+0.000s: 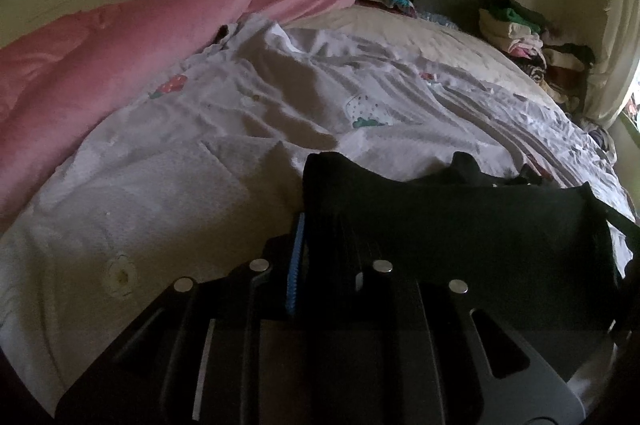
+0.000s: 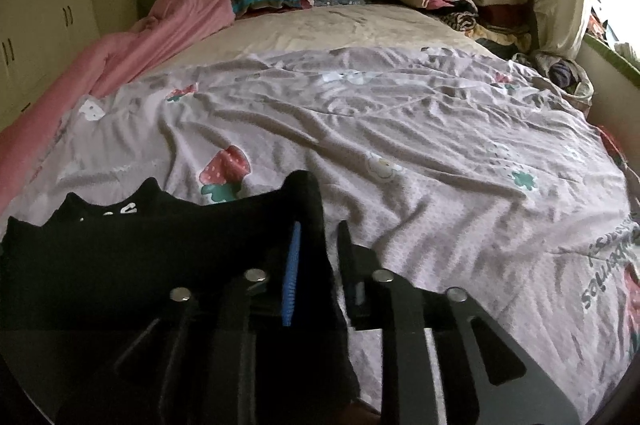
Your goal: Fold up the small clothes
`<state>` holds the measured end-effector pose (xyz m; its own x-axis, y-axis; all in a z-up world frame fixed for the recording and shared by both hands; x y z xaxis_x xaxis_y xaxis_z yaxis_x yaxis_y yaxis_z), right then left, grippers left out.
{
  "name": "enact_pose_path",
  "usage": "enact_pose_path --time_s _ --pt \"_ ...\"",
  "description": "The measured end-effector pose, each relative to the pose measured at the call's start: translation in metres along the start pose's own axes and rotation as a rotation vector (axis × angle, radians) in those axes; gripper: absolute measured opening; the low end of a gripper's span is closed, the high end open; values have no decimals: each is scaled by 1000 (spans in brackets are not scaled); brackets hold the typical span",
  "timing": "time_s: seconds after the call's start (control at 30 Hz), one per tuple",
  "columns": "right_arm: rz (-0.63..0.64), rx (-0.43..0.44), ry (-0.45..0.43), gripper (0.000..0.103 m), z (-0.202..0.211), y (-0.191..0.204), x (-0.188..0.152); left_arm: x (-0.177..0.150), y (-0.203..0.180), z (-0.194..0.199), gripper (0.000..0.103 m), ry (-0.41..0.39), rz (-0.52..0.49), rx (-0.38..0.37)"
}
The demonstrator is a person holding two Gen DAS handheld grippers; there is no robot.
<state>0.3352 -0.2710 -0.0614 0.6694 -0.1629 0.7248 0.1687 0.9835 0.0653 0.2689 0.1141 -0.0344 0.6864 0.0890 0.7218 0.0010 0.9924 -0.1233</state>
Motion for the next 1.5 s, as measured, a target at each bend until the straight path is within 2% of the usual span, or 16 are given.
enact_pose_path --time_s 0.07,0.23,0.33,0.37,0.47,0.53,0.67,0.77,0.83,0.93,1.03,1.2,1.33,1.5 --pt "-5 -3 -2 31 5 -3 -2 0 0 2 16 -4 1 -3" --pt "-17 2 -2 38 17 -10 -7 0 -1 10 25 -17 6 -10" --pt "-13 12 -4 42 26 -10 -10 1 0 16 42 -32 11 -11" --pt "-7 11 -7 45 30 -10 -11 0 1 19 50 -37 9 -5" --pt "38 -9 -25 55 43 -7 -17 -1 5 26 57 -49 15 2" --pt "71 -17 -44 59 53 -3 -23 -3 8 32 64 -54 27 0" --pt "129 -7 -54 66 70 4 -34 -7 10 45 65 -61 44 -8" --pt "145 4 -48 66 81 6 -45 -13 7 56 65 -68 58 -18" --pt "165 18 -43 66 88 10 -54 -18 2 63 75 -72 57 -22" --pt "217 36 -34 66 96 19 -67 -28 -11 69 77 -63 34 -43" --pt "241 71 6 66 96 26 -80 -41 -29 69 77 -22 1 -80" --pt "244 63 69 66 87 24 -96 -70 -53 60 77 84 -36 -136" --pt "205 65 96 65 83 15 -103 -89 -57 49 77 158 -49 -122" --pt "190 64 99 65 86 10 -109 -93 -56 49 77 163 -54 -108"
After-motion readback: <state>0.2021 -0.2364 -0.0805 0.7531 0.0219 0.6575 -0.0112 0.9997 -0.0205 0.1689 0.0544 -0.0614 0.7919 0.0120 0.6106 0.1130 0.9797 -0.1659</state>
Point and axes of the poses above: each gripper's, at about its wrist camera, not at the fingertips, and z roughly against the way its jaws point, y to its left, x to its top, the point moved 4 cm from there along -z, roughly the way its jaws point
